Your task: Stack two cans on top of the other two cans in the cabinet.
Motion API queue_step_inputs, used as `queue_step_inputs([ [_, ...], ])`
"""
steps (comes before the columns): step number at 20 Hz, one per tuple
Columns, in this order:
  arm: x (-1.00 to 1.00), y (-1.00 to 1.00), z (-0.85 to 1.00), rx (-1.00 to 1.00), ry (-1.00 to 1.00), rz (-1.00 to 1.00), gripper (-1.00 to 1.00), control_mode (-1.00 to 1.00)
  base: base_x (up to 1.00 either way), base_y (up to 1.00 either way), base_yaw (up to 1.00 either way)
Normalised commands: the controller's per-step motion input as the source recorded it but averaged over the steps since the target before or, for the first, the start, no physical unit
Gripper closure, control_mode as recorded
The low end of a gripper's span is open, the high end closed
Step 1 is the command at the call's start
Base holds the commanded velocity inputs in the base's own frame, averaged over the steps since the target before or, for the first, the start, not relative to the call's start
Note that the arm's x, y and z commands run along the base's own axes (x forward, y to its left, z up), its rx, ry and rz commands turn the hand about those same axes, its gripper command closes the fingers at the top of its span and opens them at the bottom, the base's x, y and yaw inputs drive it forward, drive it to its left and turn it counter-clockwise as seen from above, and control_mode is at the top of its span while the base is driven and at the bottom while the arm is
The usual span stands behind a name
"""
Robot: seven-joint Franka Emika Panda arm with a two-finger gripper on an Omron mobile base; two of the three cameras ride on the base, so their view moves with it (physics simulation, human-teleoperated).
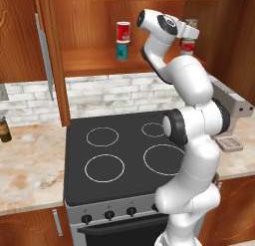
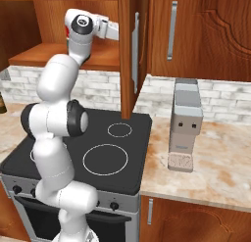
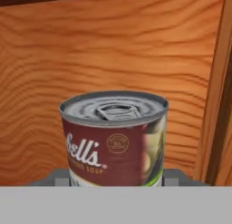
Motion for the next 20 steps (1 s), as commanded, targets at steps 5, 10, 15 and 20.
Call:
queue_step_inputs([
  [5, 0.14, 0.00, -0.04, 0.02, 0.00, 0.00, 1.00, -1.00, 0.00, 0.00, 0.00],
  [10, 0.03, -0.03, -0.09, 0.01, 0.00, 0.00, 1.00, -1.00, 0.00, 0.00, 0.00],
  [15, 0.00, -0.13, -0.06, 0.00, 0.00, 0.00, 1.00, -1.00, 0.00, 0.00, 0.00],
  [20, 0.00, -0.18, -0.05, 0.00, 0.00, 0.00, 1.00, -1.00, 0.00, 0.00, 0.00],
])
